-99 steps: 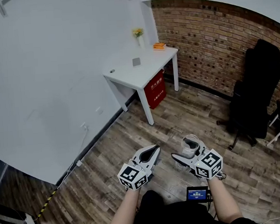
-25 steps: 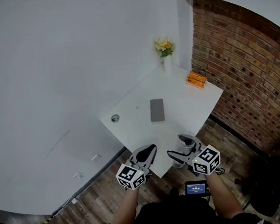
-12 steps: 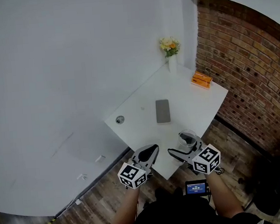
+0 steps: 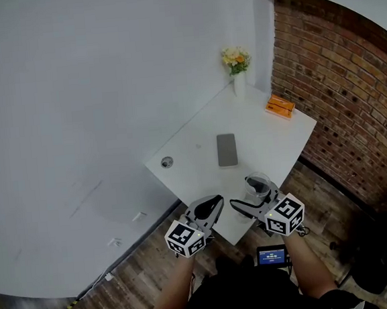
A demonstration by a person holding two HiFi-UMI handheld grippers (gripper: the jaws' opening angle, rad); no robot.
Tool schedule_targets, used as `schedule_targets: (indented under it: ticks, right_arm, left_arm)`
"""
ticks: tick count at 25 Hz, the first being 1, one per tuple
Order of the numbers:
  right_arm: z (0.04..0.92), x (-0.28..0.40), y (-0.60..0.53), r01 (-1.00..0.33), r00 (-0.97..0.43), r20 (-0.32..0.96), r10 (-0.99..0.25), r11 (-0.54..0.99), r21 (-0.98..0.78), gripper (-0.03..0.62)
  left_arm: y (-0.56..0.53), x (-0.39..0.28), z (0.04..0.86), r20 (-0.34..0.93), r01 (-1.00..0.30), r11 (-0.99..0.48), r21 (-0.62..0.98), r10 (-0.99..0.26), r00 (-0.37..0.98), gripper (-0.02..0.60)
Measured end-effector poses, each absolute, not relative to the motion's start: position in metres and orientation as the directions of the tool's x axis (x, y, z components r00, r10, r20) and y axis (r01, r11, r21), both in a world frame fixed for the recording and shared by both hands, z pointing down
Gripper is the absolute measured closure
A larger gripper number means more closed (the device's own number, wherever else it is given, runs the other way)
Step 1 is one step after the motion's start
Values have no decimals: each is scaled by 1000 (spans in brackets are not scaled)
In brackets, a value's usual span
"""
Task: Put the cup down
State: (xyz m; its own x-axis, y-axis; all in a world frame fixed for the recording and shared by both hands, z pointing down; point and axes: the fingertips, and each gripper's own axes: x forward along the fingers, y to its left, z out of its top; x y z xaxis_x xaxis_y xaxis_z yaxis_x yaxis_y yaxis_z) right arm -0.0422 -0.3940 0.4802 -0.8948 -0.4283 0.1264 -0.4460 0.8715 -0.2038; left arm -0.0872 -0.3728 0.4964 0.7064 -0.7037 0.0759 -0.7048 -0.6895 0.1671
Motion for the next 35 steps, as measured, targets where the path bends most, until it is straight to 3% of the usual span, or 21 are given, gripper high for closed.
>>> schedule_targets:
  ticks: [11,24,35]
  right_arm:
    - [514,-49,-425,-411,-904,220,-367,888,-205,235]
    - [569,-95,-577,-401,-893,278,-354,906,-134,235]
    - [599,-127,-664,-507,-836,282,-471,859,-69,235]
  left_arm:
    - [-384,-100,500,80,-718,-668,194,-719,690,560]
    - [-416,-105,520,137,-734,-643,217,-725,675,560]
    - [-411,-139,530,177,-781,-570,256,-767,617,560]
